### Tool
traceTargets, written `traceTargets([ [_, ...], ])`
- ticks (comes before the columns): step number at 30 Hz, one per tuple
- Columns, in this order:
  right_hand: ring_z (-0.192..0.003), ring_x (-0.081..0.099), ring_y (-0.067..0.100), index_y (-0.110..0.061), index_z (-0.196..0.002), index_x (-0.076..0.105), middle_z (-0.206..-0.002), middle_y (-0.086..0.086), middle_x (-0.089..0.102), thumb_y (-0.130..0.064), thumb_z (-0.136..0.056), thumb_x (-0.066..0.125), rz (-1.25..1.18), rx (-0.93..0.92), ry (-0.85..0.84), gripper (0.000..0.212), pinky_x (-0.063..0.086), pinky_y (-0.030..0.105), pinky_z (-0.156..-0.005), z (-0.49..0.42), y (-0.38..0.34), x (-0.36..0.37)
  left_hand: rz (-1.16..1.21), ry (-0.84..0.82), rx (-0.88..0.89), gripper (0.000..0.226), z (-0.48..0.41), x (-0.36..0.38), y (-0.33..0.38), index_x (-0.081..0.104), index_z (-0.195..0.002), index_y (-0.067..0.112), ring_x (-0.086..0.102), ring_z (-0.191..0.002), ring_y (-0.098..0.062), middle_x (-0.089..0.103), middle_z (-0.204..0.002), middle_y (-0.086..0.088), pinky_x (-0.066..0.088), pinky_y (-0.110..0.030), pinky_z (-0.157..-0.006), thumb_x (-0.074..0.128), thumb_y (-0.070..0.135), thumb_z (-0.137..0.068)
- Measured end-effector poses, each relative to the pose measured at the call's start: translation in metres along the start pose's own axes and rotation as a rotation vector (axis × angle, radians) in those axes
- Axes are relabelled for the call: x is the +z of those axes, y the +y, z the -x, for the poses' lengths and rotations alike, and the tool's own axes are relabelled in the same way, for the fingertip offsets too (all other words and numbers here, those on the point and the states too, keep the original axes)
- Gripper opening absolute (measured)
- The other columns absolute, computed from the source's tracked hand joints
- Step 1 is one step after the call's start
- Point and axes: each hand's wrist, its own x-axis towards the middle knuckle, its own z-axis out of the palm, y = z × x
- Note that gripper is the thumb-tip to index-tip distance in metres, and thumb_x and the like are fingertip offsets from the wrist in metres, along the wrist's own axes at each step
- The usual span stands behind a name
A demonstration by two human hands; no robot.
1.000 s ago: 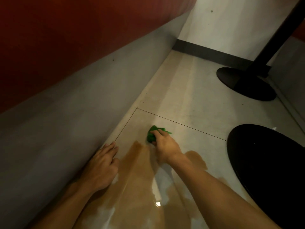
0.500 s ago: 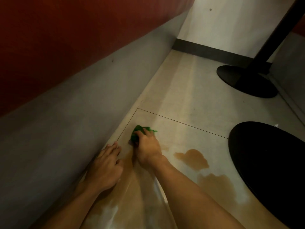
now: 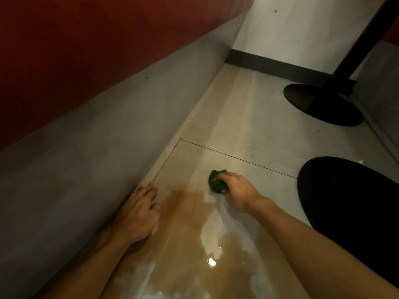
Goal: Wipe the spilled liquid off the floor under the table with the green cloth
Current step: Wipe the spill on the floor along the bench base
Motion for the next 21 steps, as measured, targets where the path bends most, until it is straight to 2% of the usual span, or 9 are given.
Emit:
traceTargets([
  [4,-0.117,0.051,0.028,-0.022,-0.129,0.053,-0.13,0.008,0.054,-0.007,-0.087,0.053,-0.048,0.14,0.048,0.044,0.043,0.036,-0.098,0.004,0.01,0.005,-0.011,0.001,-0.001,0.052,-0.001,0.001,0.001,0.024,-0.15,0.022,0.007,-0.146,-0.01,0.01,-0.159,0.008,0.004,-0.027,-0.117,0.035,0.026,-0.099],
  [10,-0.117,0.047,0.035,-0.015,-0.129,0.049,-0.129,0.016,0.05,-0.019,-0.09,0.052,-0.069,0.286,0.154,0.04,0.042,0.041,-0.101,-0.007,-0.038,0.026,-0.026,-0.008,0.008,0.054,-0.002,0.004,0.0,0.023,-0.151,0.021,0.008,-0.146,-0.012,0.009,-0.16,0.006,0.007,-0.03,-0.119,0.035,0.028,-0.099],
  [12,-0.118,0.045,0.036,-0.016,-0.129,0.05,-0.131,0.016,0.049,-0.023,-0.092,0.051,-0.092,0.264,0.163,0.038,0.041,0.041,-0.102,-0.008,-0.058,0.034,-0.015,-0.004,0.014,0.054,-0.002,0.004,-0.001,0.024,-0.151,0.02,0.008,-0.146,-0.012,0.01,-0.16,0.006,0.007,-0.03,-0.119,0.036,0.028,-0.099],
  [16,-0.137,0.027,0.037,-0.018,-0.138,0.043,-0.148,0.016,0.035,-0.02,-0.092,0.053,-0.152,0.19,0.127,0.048,0.029,0.047,-0.114,-0.011,-0.096,0.046,-0.024,-0.004,0.017,0.055,-0.003,0.004,-0.004,0.023,-0.151,0.021,0.008,-0.146,-0.011,0.011,-0.159,0.006,0.006,-0.029,-0.118,0.036,0.027,-0.098],
  [21,-0.141,0.024,0.035,-0.02,-0.14,0.043,-0.154,0.014,0.029,-0.028,-0.094,0.054,-0.174,0.014,0.062,0.049,0.023,0.045,-0.117,-0.012,-0.114,0.045,-0.048,-0.031,0.027,0.053,-0.004,0.002,-0.002,0.019,-0.151,0.02,0.006,-0.146,-0.011,0.008,-0.16,0.004,0.003,-0.027,-0.116,0.033,0.026,-0.1],
])
